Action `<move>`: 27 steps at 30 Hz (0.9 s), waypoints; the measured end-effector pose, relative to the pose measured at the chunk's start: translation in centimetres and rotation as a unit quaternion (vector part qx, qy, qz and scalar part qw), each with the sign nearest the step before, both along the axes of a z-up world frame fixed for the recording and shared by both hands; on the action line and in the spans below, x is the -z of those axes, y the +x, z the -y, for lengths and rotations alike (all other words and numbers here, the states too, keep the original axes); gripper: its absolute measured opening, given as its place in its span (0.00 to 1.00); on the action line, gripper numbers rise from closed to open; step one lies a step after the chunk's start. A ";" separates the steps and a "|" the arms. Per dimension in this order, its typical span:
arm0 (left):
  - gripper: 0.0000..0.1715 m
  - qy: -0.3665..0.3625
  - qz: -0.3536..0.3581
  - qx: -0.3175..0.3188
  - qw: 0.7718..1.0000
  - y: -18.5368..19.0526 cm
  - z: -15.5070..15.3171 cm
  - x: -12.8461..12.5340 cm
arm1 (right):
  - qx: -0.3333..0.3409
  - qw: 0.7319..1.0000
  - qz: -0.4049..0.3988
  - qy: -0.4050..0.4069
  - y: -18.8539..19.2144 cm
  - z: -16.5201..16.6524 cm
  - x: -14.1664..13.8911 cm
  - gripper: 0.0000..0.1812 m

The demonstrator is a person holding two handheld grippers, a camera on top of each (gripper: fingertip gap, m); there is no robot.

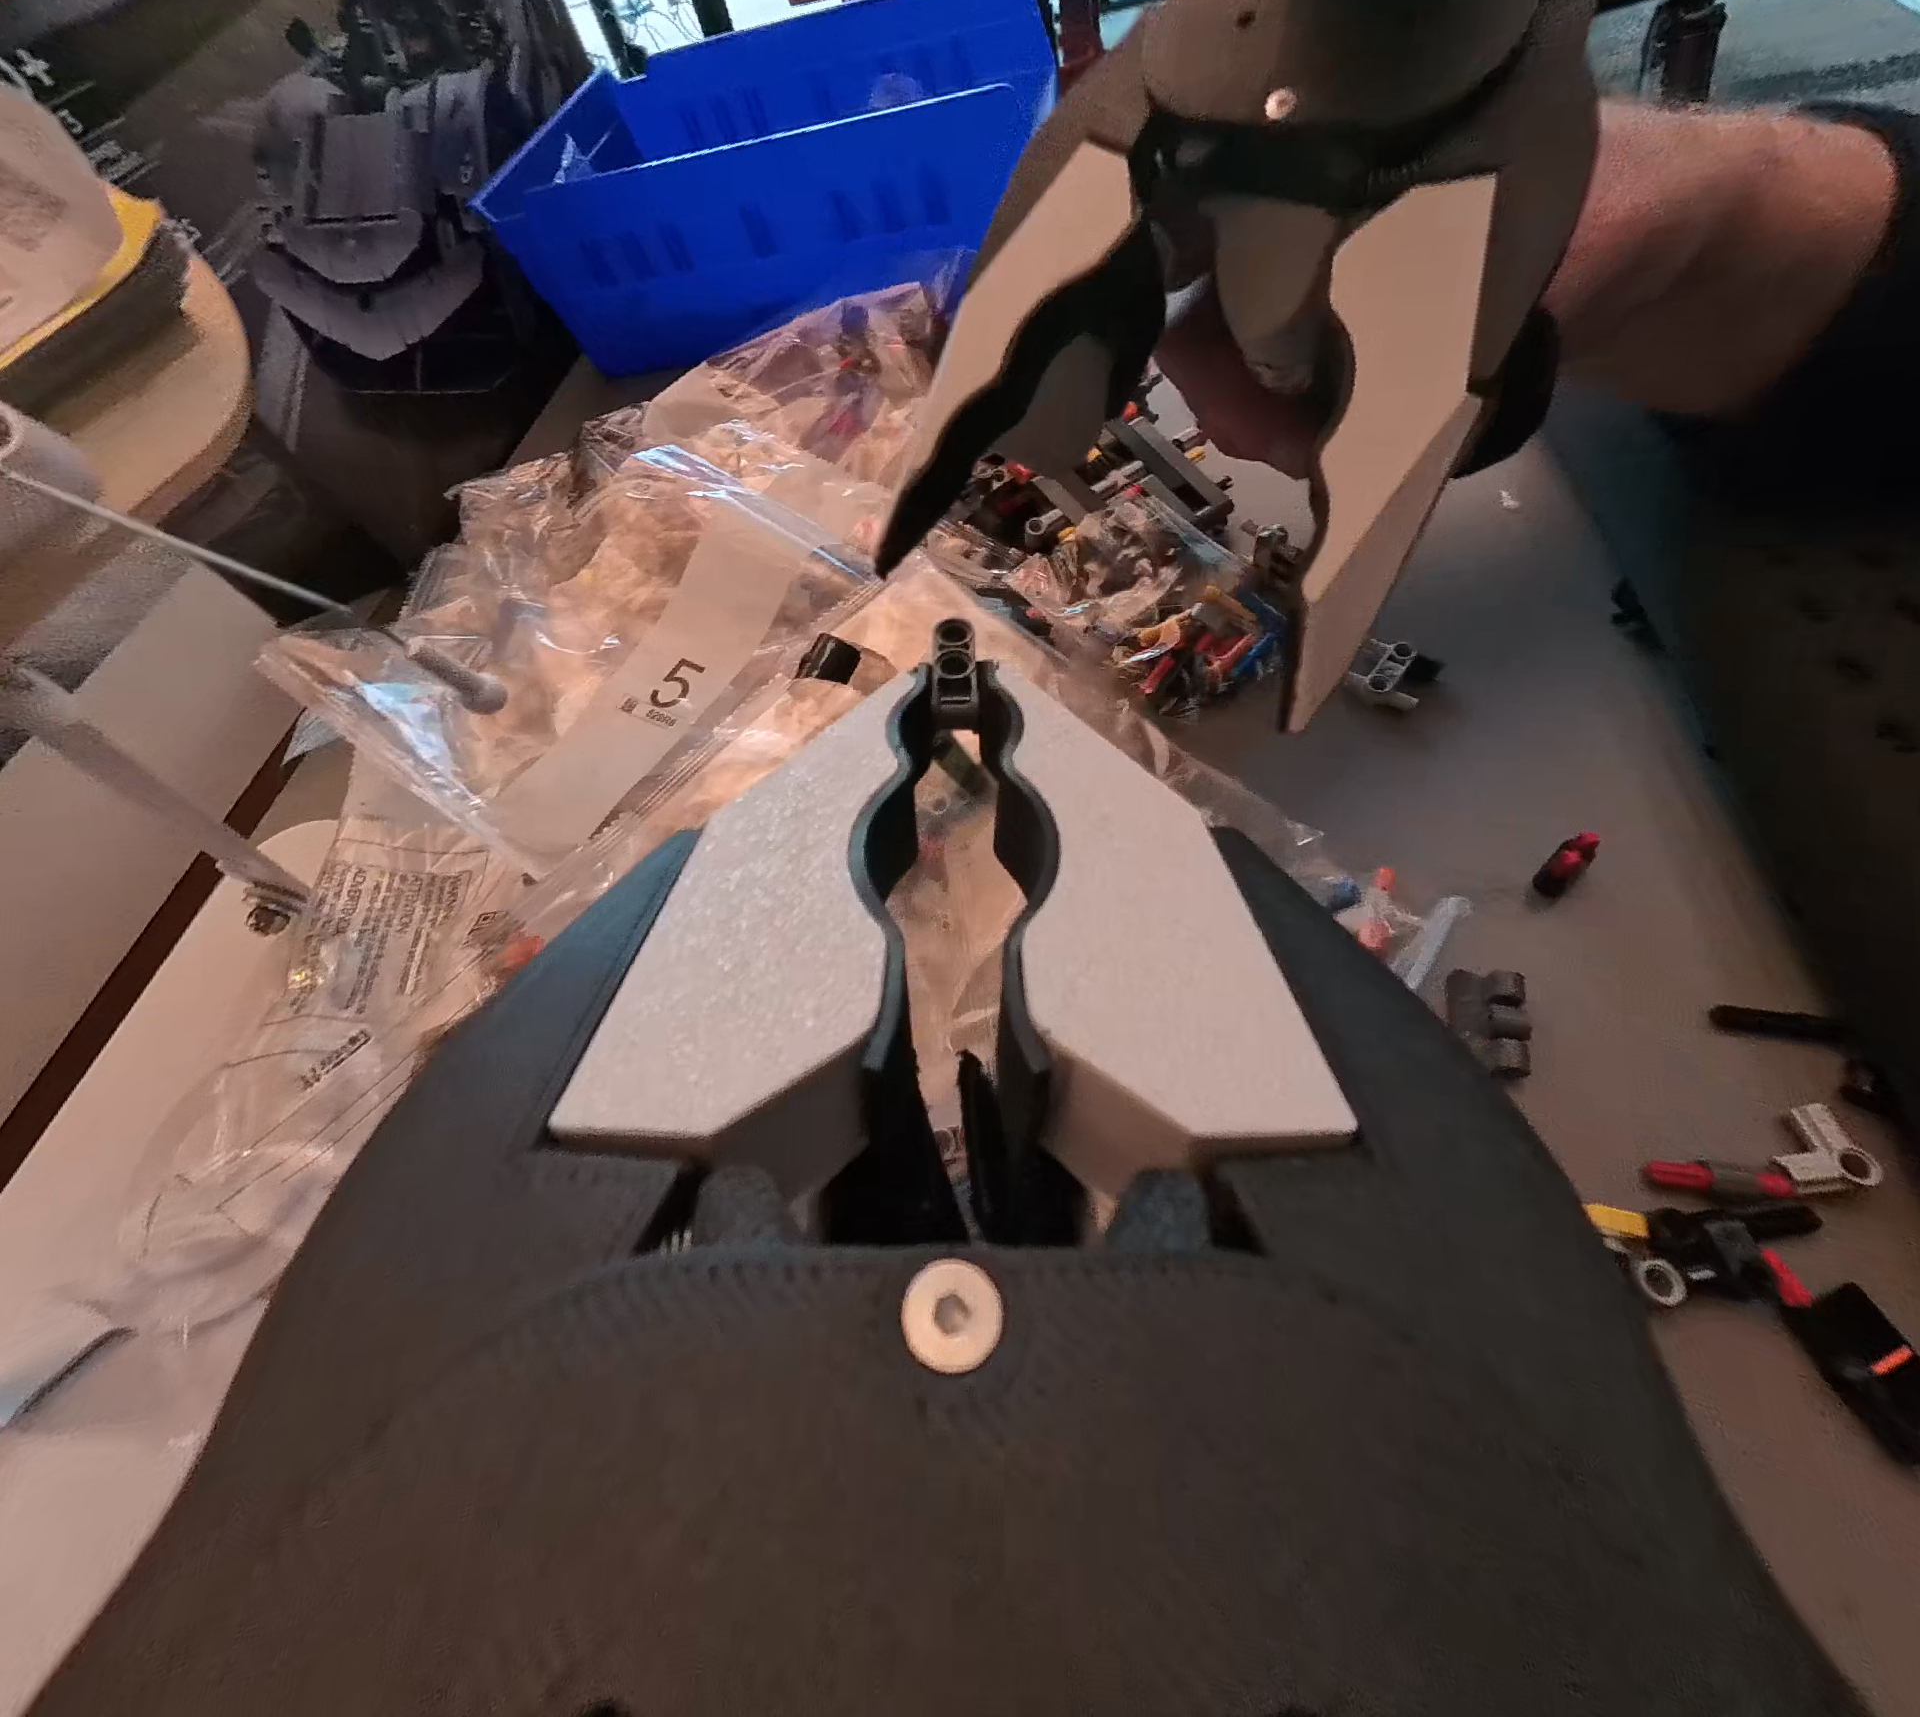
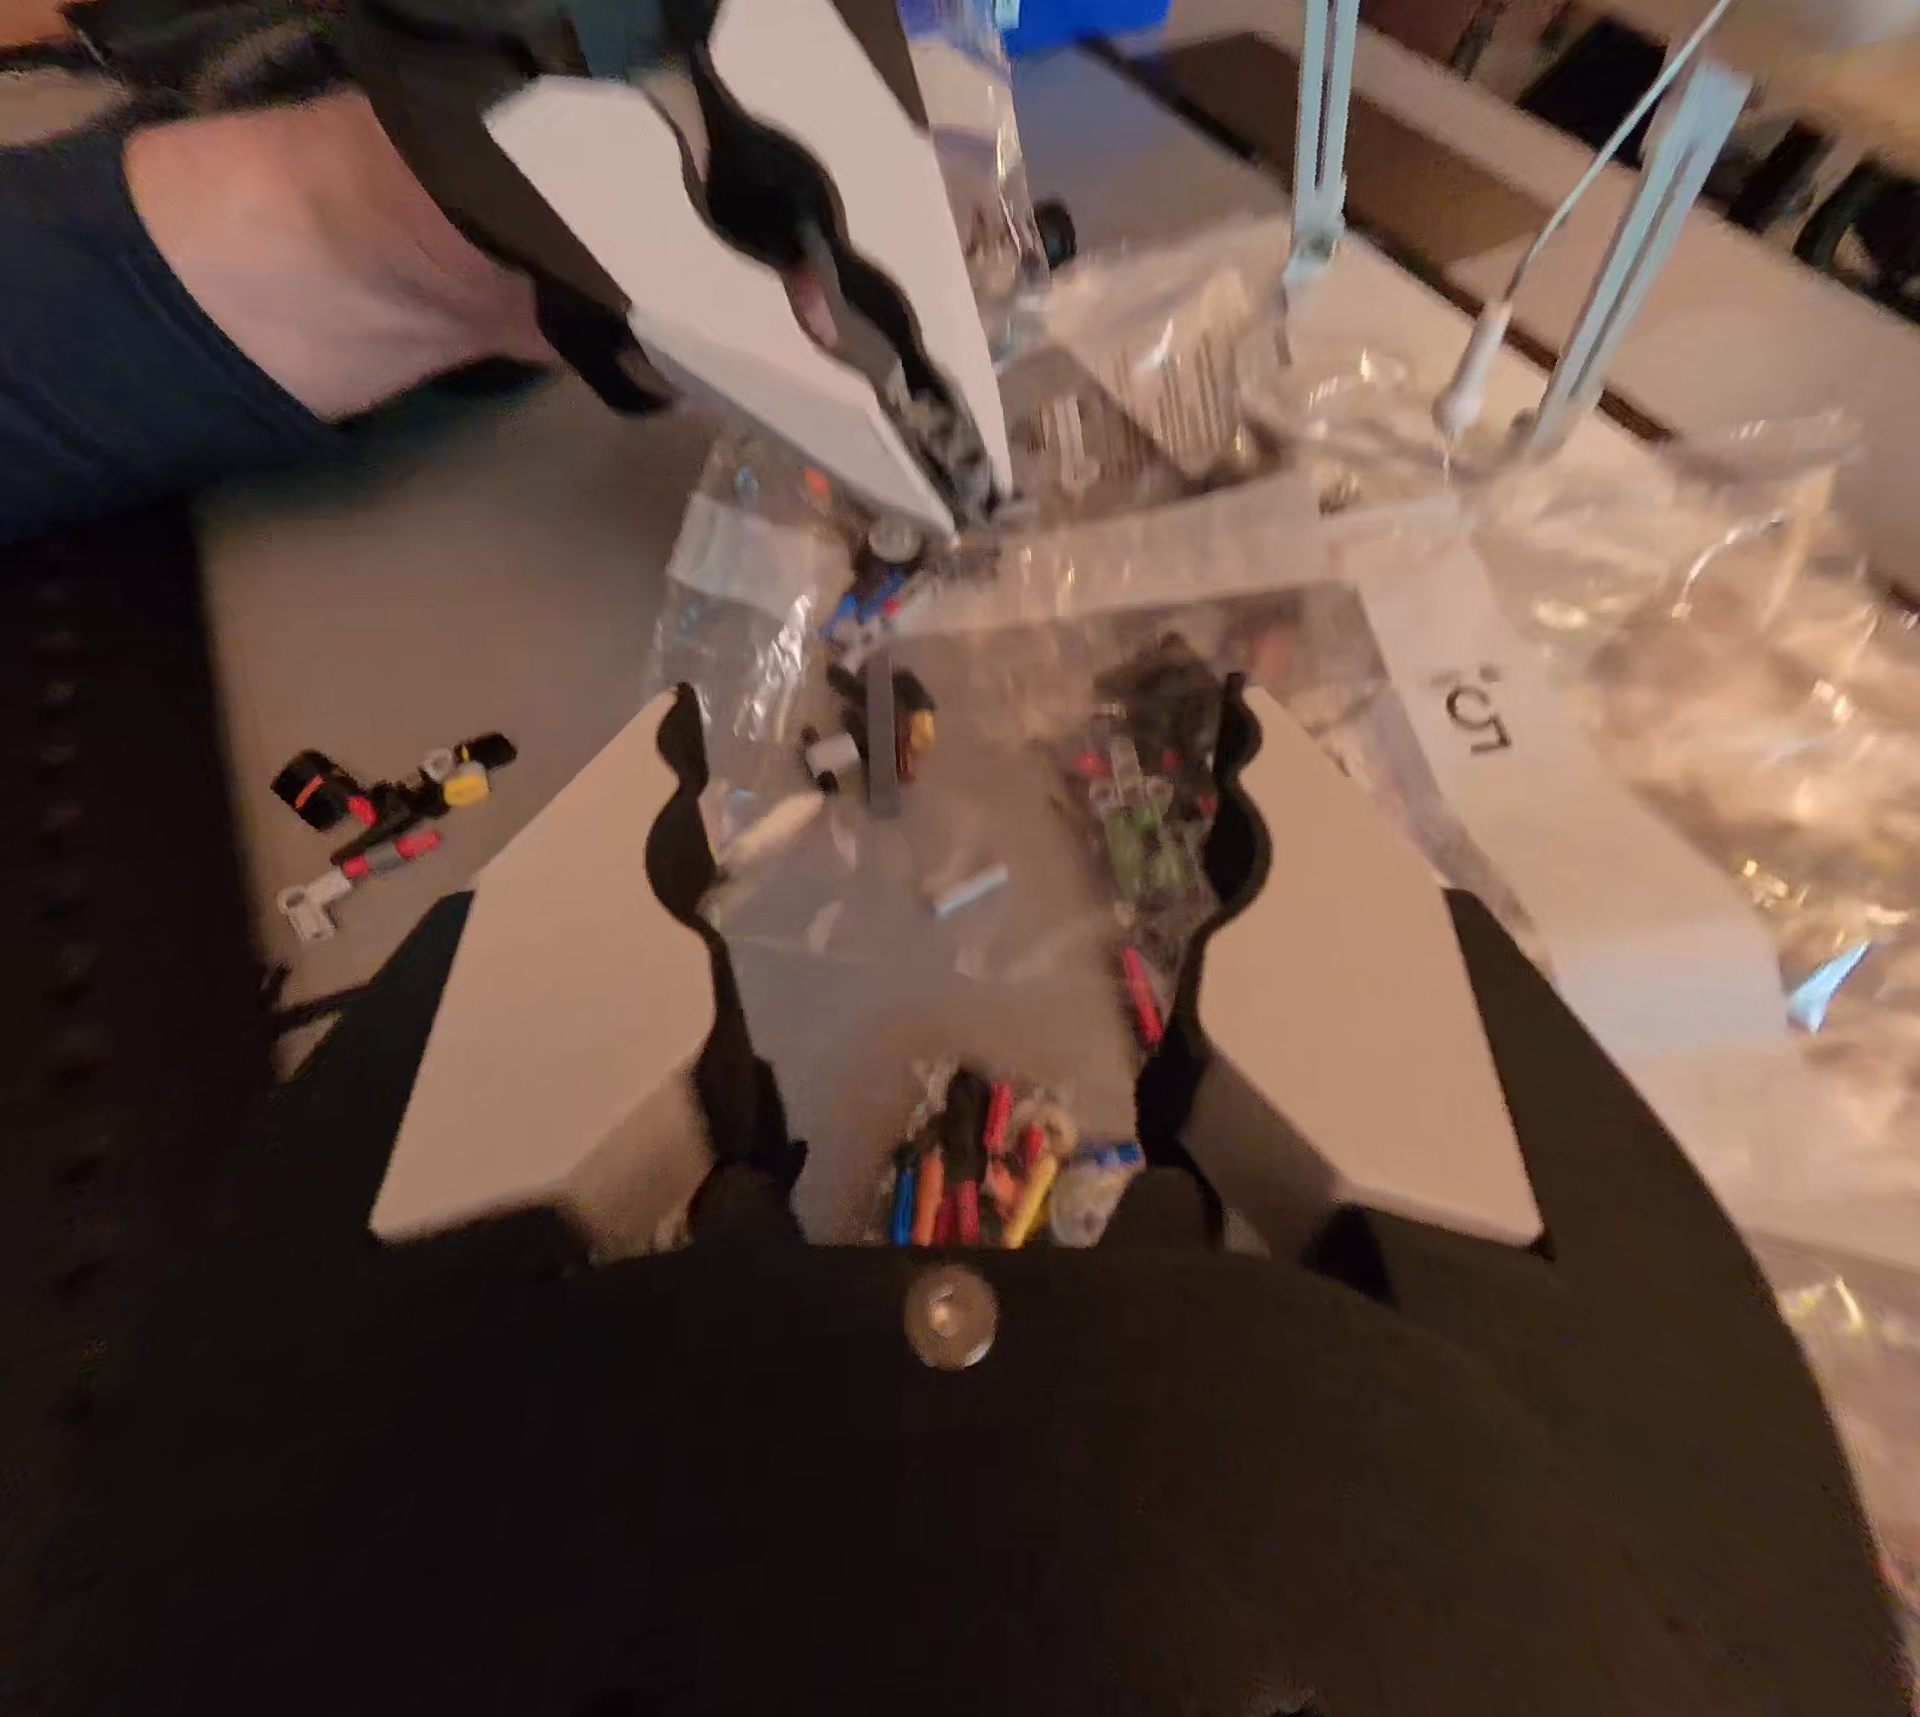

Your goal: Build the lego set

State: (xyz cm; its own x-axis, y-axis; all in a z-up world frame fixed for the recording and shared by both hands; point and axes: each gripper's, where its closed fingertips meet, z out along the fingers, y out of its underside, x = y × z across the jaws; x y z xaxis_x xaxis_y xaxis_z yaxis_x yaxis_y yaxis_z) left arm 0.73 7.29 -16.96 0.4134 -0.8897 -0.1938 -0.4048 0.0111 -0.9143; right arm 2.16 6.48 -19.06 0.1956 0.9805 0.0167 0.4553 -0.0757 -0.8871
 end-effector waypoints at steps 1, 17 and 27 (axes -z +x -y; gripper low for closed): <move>0.03 -0.002 0.002 -0.003 1.000 -0.1 -0.1 0.0 | 0.002 1.000 0.017 -0.005 0.3 -0.1 0.8 0.54; 0.04 -0.011 -0.009 -0.007 1.000 -0.4 -0.4 0.7 | 0.148 0.971 0.186 0.022 0.1 -2.6 8.0 0.43; 0.03 -0.013 -0.008 -0.006 1.000 -0.3 -0.4 0.7 | 0.192 0.956 0.208 -0.071 1.0 -2.2 8.2 0.53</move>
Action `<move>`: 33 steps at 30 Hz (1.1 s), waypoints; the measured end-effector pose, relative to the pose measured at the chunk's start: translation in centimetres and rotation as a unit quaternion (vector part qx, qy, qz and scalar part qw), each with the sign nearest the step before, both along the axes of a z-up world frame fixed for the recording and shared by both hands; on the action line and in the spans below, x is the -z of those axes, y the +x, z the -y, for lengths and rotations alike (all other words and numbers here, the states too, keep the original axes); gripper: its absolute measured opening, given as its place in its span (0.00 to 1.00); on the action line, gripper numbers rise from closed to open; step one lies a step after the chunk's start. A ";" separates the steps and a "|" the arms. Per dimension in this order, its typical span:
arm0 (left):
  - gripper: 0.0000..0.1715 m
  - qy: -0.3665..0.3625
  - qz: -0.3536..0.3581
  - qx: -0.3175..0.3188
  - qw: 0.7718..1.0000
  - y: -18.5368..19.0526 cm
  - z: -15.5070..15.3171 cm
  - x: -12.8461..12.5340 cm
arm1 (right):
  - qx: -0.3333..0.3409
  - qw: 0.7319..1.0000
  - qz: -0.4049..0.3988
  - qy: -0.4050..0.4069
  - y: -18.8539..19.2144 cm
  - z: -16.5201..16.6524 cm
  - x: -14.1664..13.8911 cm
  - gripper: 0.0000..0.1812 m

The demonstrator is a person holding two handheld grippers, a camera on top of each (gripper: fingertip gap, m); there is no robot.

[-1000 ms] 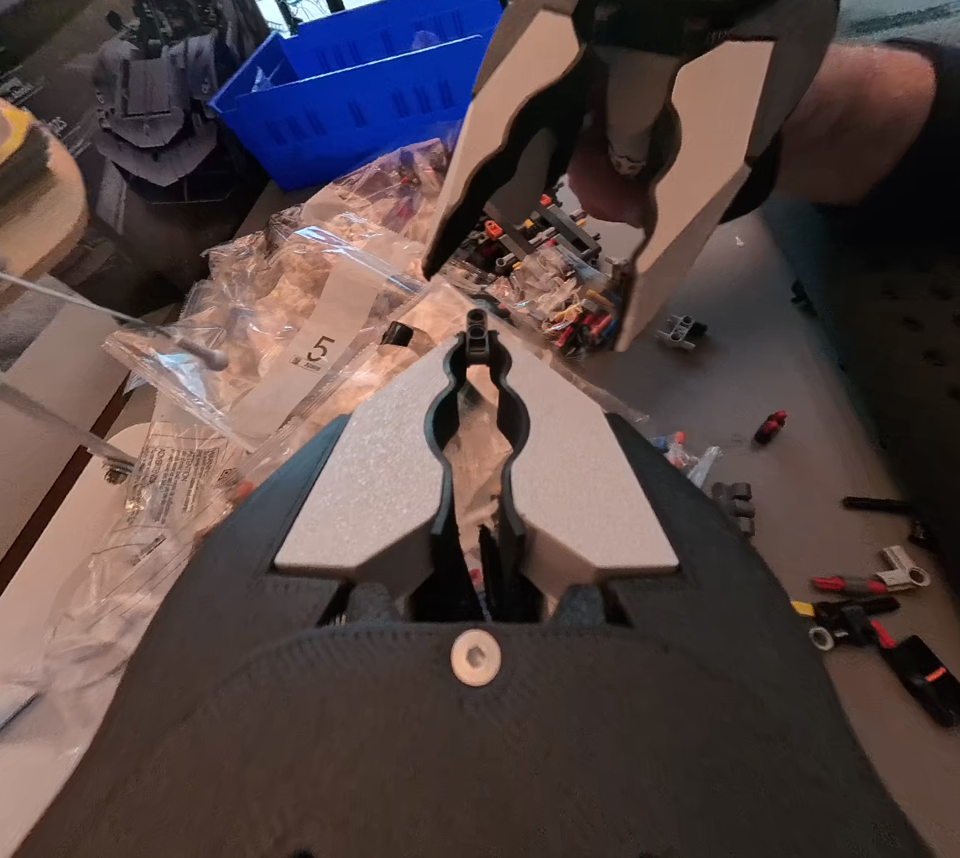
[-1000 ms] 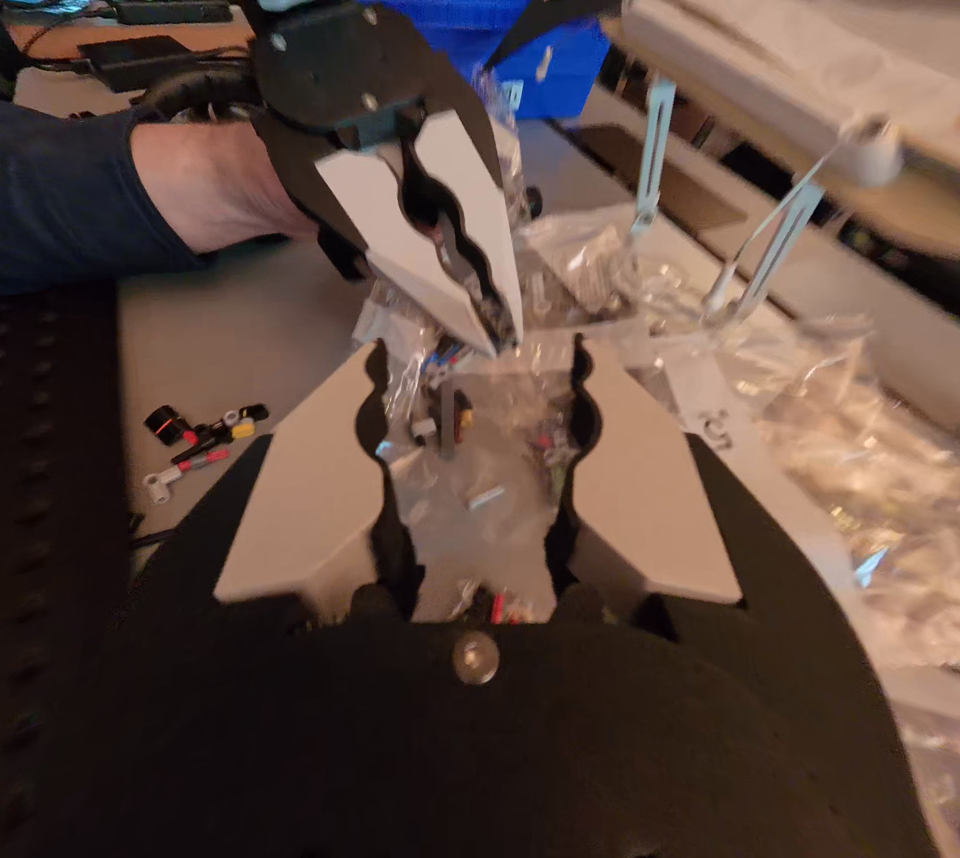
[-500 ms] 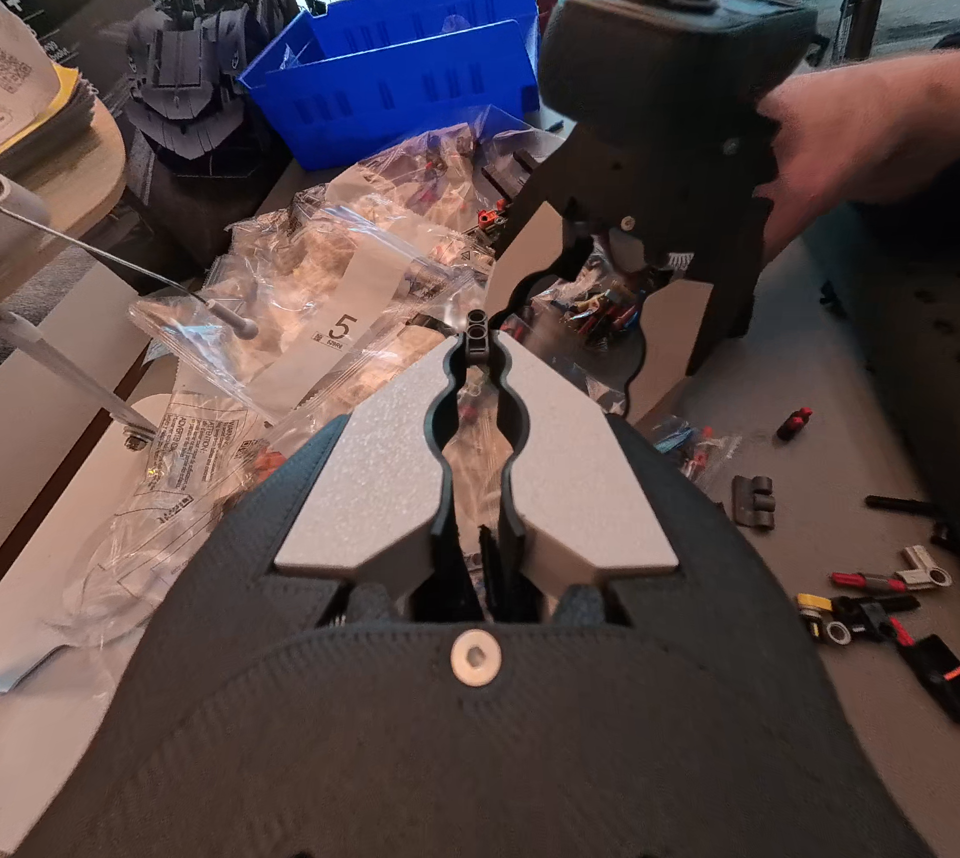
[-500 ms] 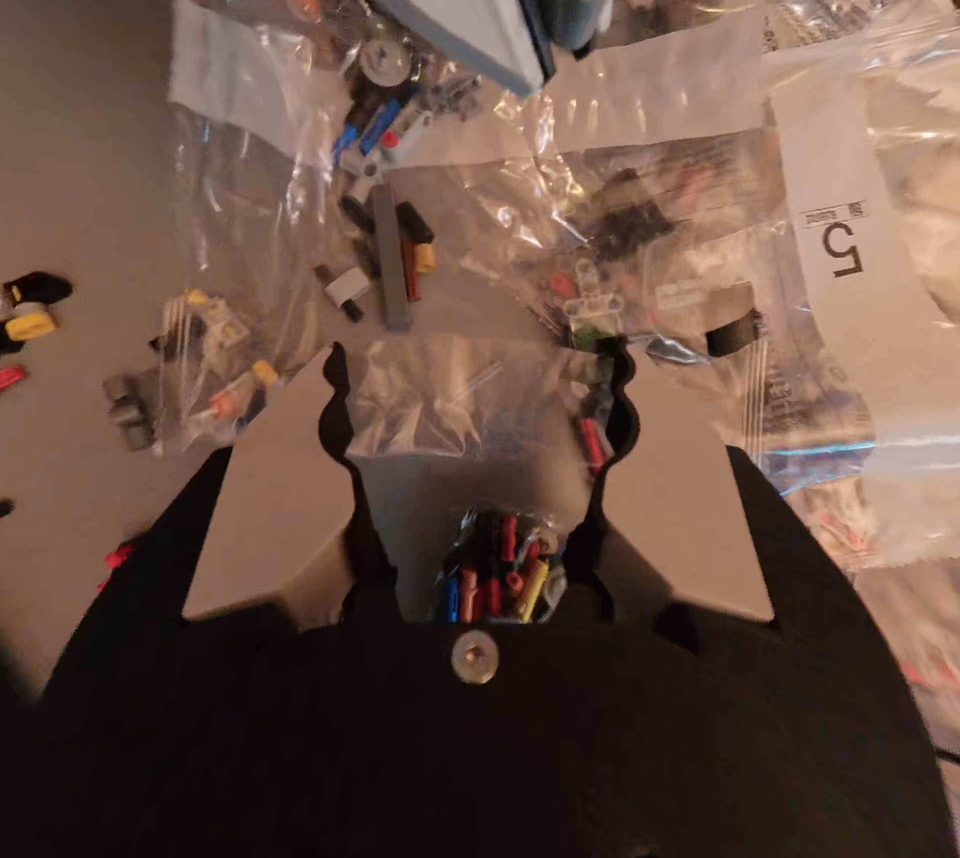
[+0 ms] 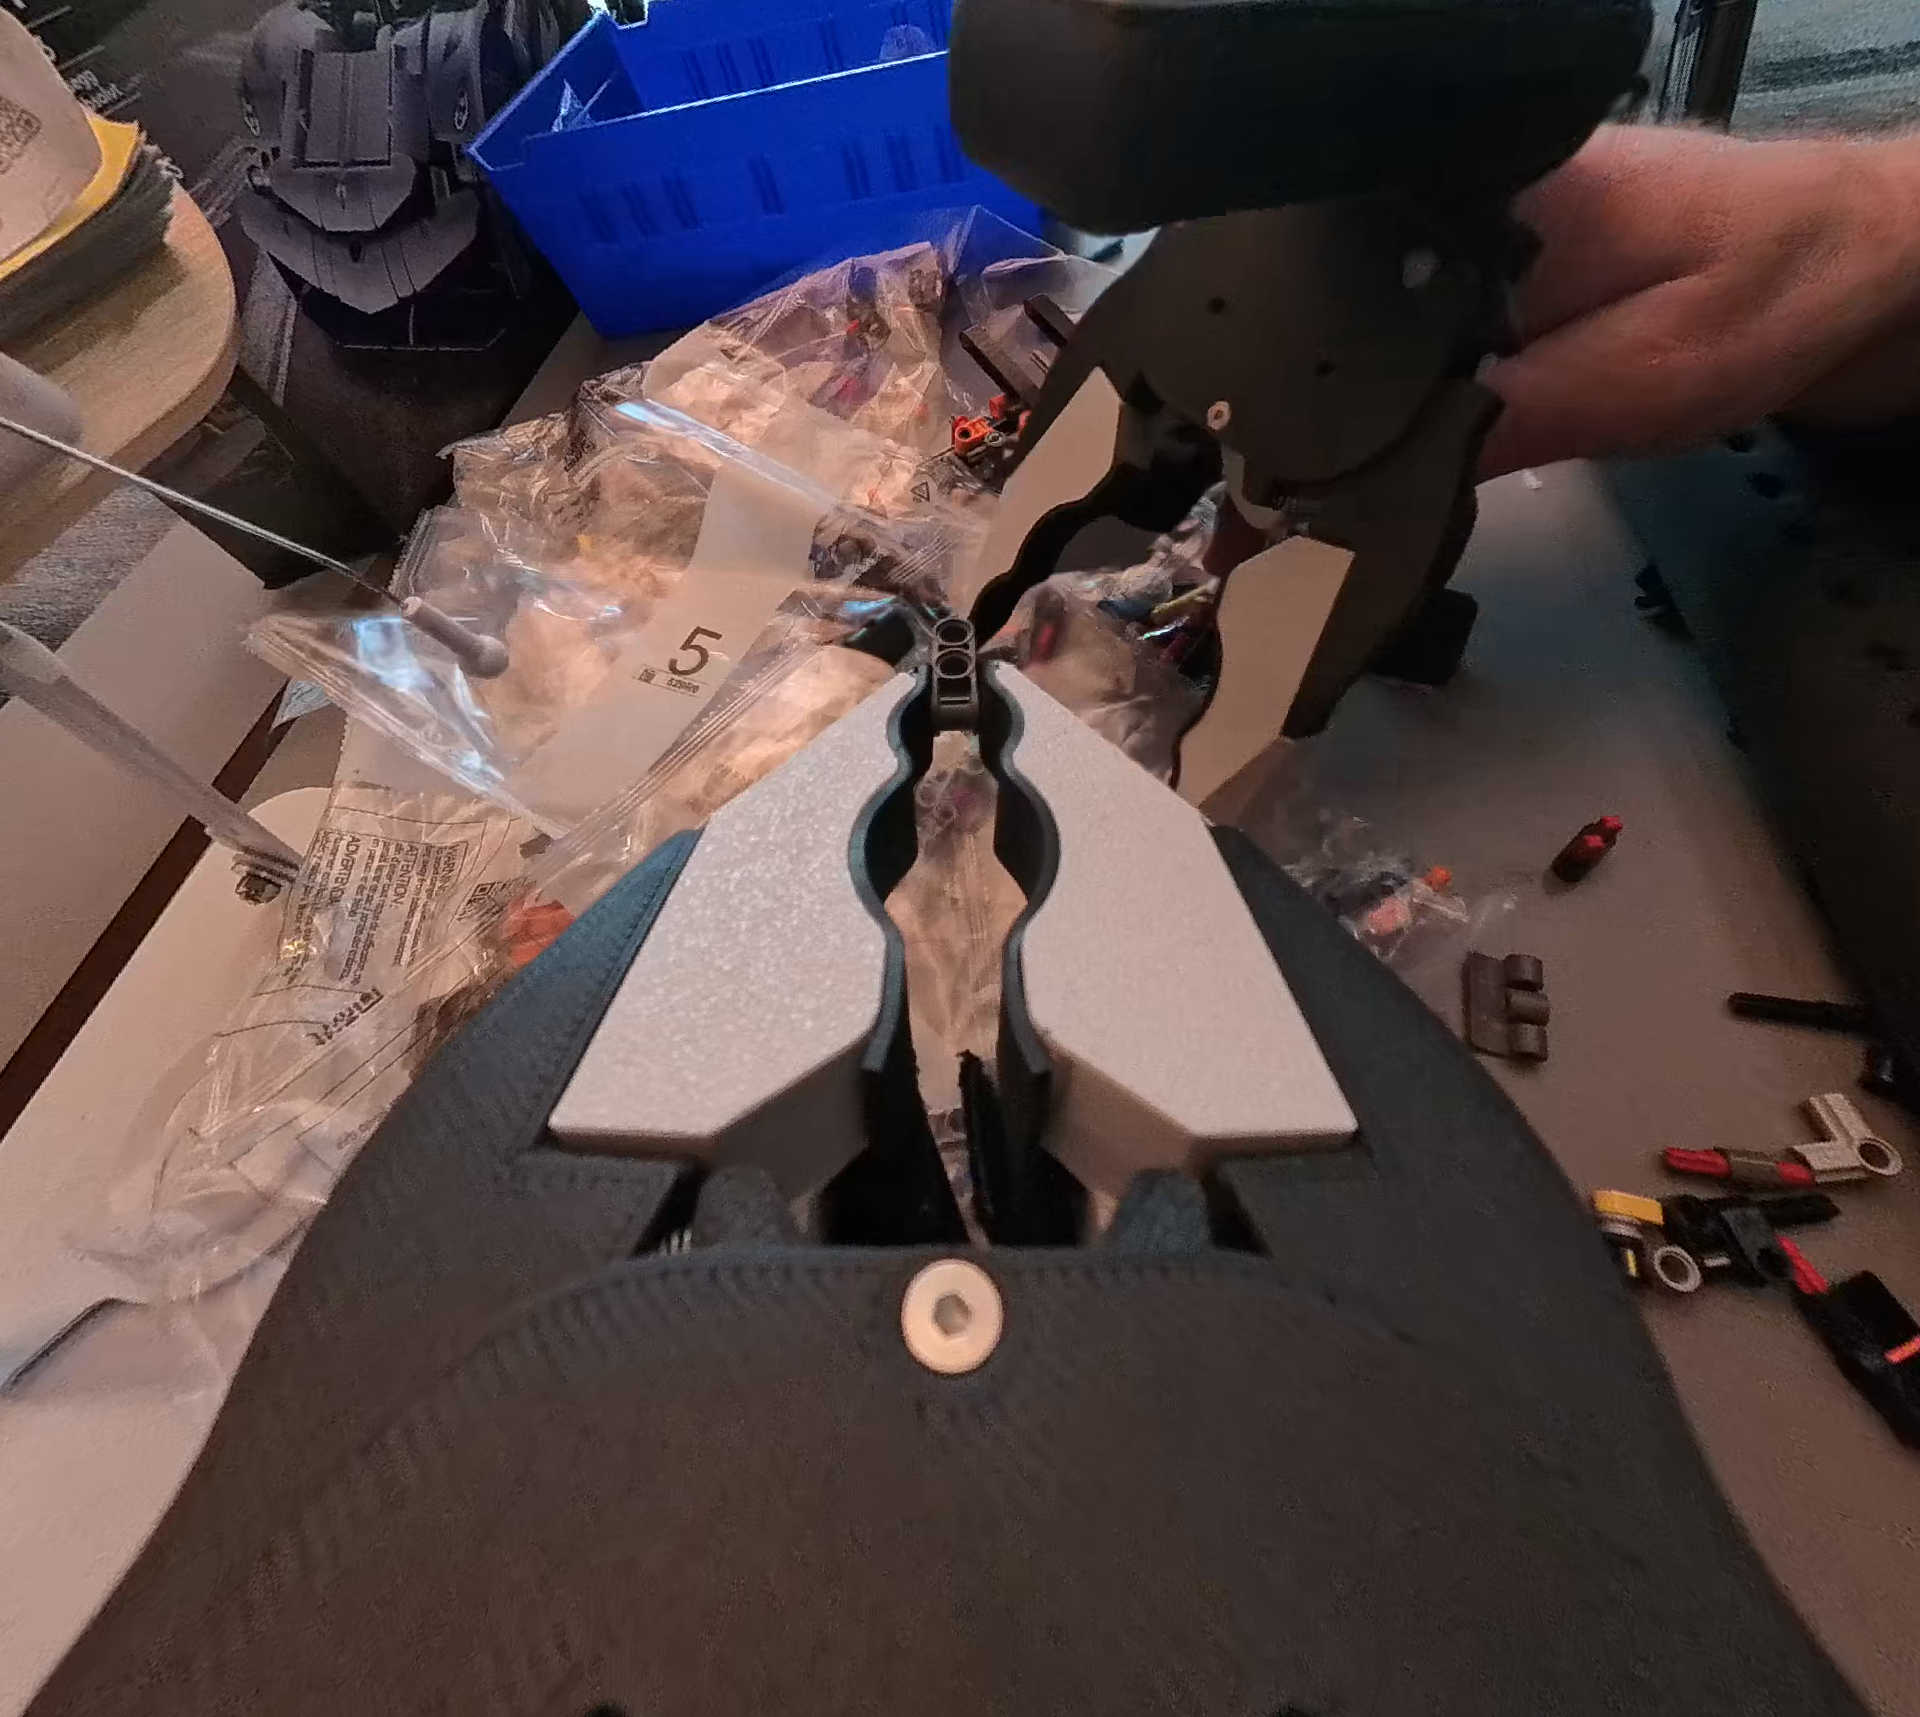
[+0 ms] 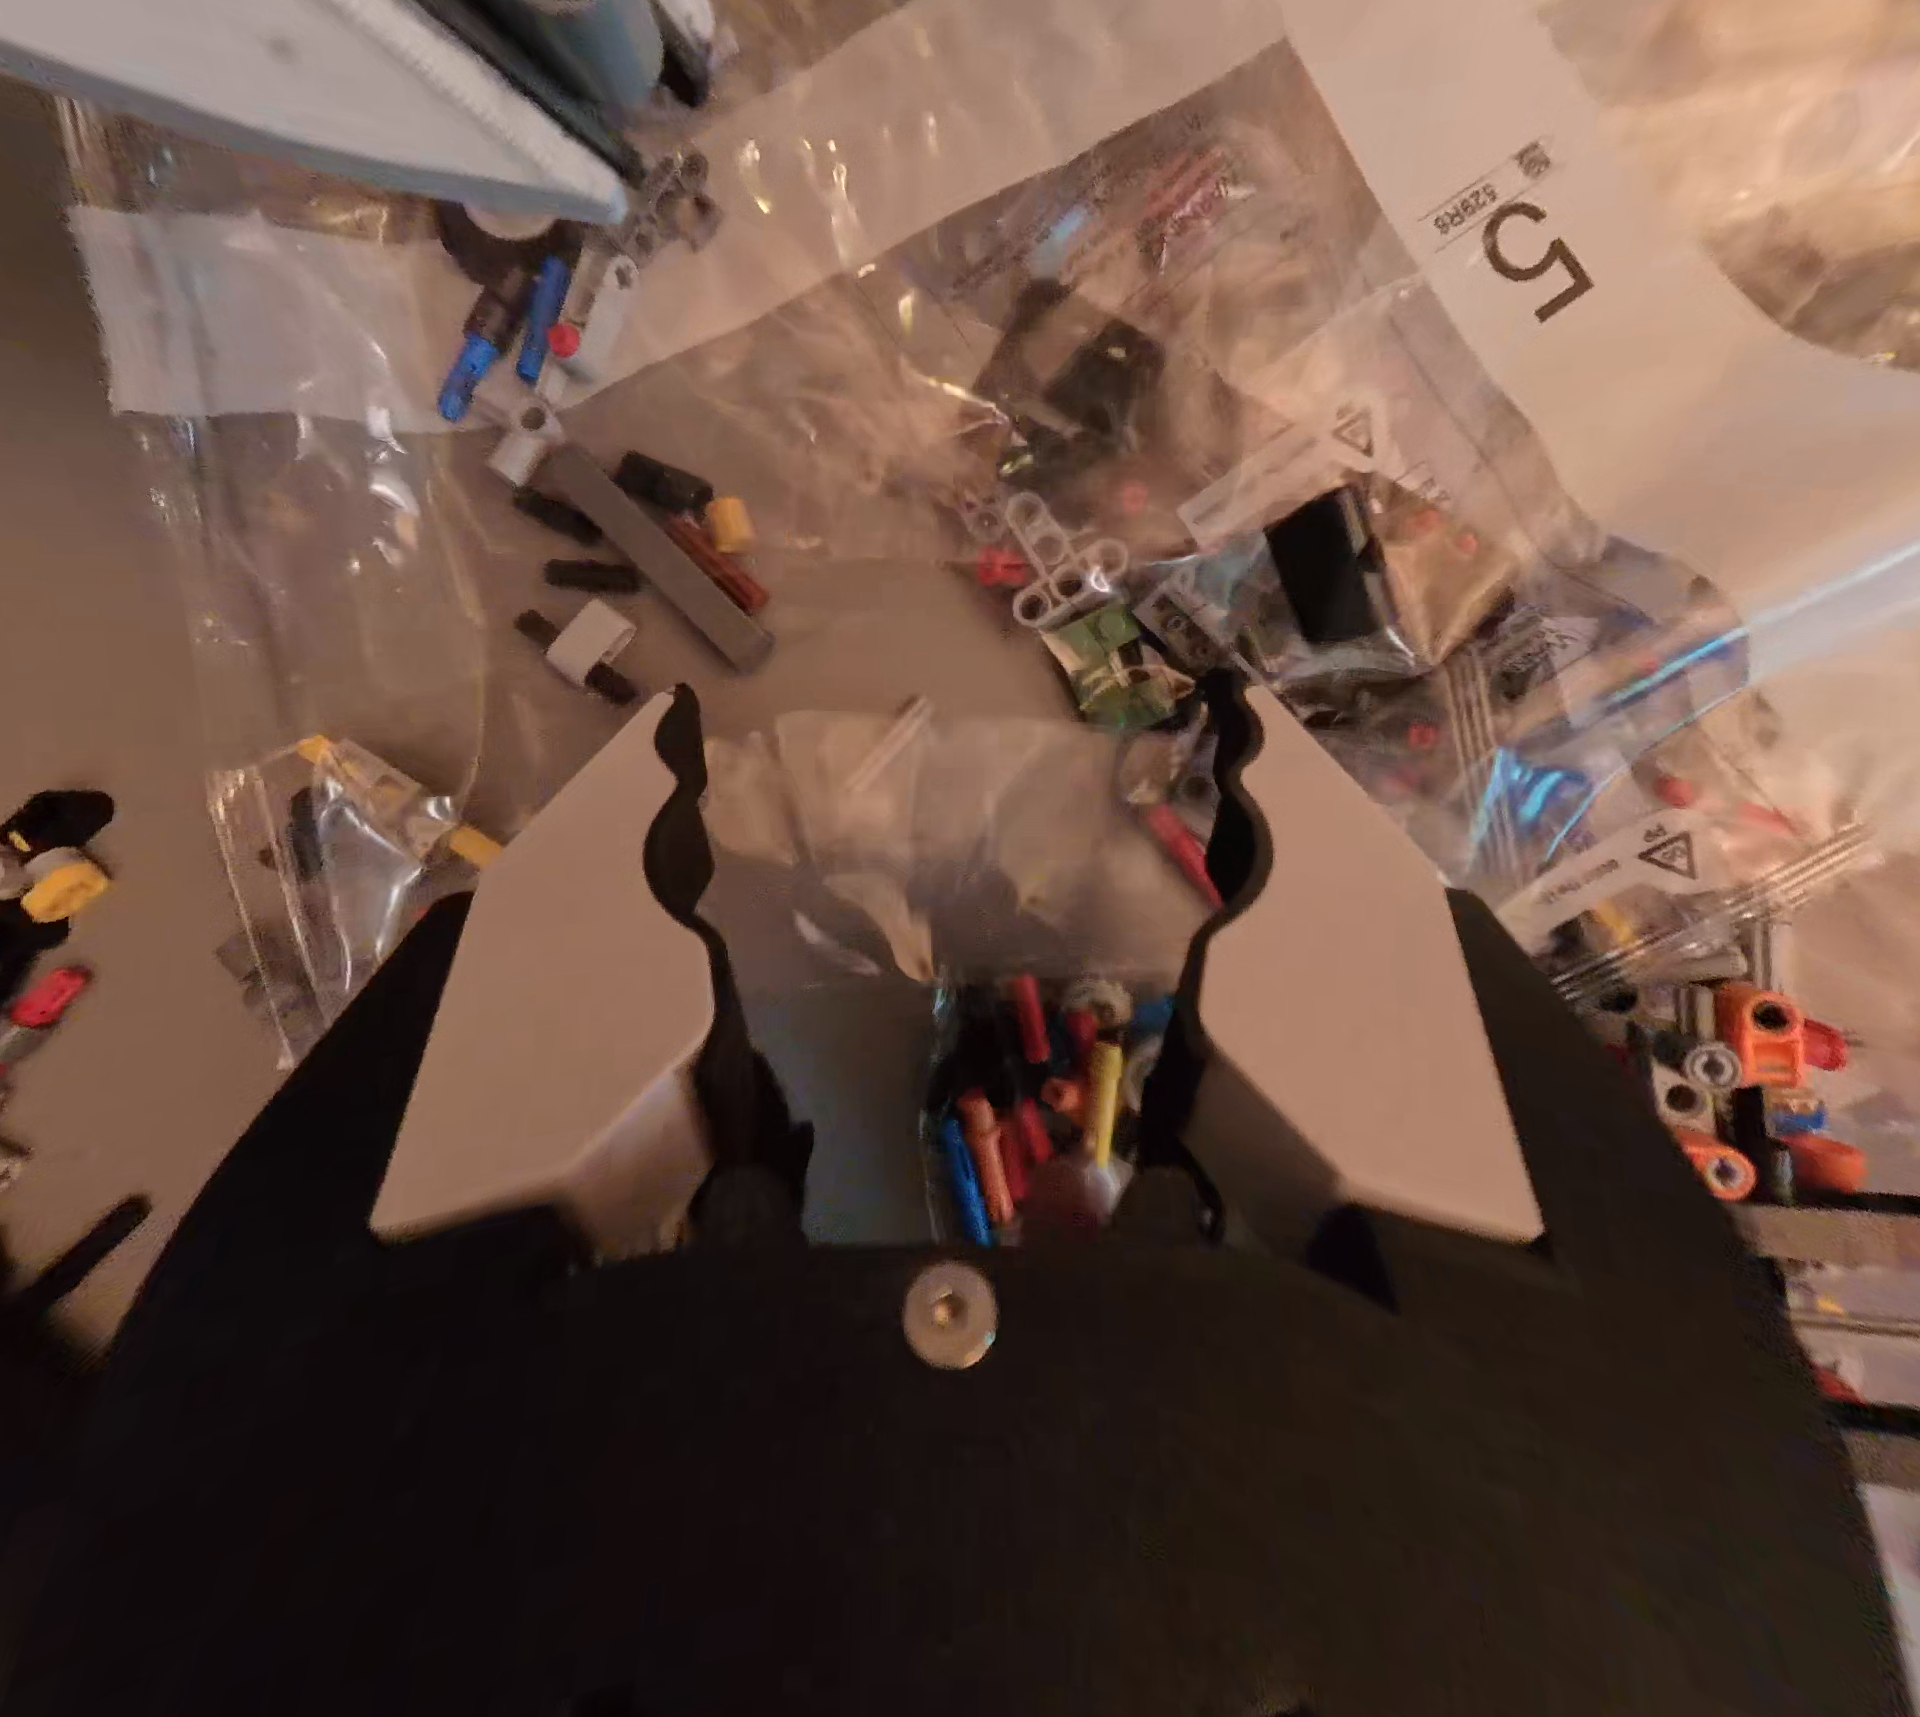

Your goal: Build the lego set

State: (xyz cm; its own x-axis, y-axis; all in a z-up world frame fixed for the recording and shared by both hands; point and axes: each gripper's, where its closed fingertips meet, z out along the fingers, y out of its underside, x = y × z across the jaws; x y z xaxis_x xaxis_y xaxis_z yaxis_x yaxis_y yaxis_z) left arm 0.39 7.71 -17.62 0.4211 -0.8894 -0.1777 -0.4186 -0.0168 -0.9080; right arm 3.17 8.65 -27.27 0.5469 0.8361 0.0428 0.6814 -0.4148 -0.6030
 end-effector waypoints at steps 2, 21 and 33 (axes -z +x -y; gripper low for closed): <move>0.03 0.000 0.002 0.000 1.000 0.0 0.0 -0.1 | -0.001 1.000 0.013 -0.023 0.3 0.2 -0.1 0.55; 0.03 -0.003 0.001 0.006 1.000 0.3 0.1 0.1 | 0.019 0.999 -0.016 0.026 1.5 -1.3 0.4 0.50; 0.03 -0.003 0.000 0.006 1.000 0.4 0.2 0.1 | -0.035 0.995 -0.071 0.054 0.2 -0.9 0.5 0.66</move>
